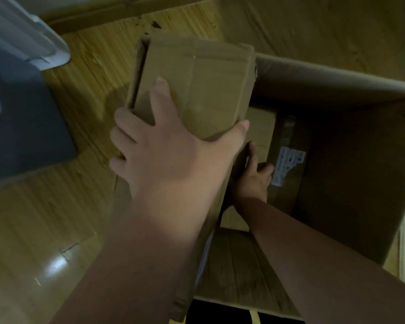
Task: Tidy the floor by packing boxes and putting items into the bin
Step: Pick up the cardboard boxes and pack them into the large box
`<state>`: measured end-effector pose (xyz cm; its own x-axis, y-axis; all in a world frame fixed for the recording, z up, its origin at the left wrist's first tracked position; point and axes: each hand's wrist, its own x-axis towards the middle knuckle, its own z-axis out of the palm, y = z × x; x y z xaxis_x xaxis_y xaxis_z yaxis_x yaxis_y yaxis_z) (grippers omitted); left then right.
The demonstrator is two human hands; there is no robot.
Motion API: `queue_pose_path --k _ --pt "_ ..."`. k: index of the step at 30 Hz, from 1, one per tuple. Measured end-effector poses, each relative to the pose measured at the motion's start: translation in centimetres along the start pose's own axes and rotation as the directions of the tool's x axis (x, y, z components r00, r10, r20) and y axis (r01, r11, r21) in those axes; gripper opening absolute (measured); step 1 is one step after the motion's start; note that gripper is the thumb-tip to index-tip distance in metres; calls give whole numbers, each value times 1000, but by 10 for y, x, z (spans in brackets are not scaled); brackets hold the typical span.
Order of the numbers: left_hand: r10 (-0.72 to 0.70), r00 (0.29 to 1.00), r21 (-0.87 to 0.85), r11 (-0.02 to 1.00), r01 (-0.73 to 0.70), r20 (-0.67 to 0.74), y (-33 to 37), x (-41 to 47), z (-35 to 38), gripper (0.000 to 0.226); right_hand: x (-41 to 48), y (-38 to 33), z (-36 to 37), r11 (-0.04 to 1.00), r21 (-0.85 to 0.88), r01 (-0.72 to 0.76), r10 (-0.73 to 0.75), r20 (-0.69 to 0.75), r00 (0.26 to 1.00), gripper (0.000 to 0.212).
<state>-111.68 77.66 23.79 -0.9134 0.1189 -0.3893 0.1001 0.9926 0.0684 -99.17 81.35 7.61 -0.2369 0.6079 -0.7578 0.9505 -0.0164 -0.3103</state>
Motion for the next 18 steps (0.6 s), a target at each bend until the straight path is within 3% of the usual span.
queue_pose_path --k 3,11,18 --pt "22 999 -38 999 -20 41 6 -5 7 118 4 9 -7 997 -18 72 -71 40 997 90" --pt "46 995 -85 996 -39 83 9 -9 79 115 -1 26 -31 987 125 96 -102 37 994 101" --pt "-140 978 -60 987 151 155 -1 34 142 120 -2 34 -26 985 146 92 -103 64 993 108"
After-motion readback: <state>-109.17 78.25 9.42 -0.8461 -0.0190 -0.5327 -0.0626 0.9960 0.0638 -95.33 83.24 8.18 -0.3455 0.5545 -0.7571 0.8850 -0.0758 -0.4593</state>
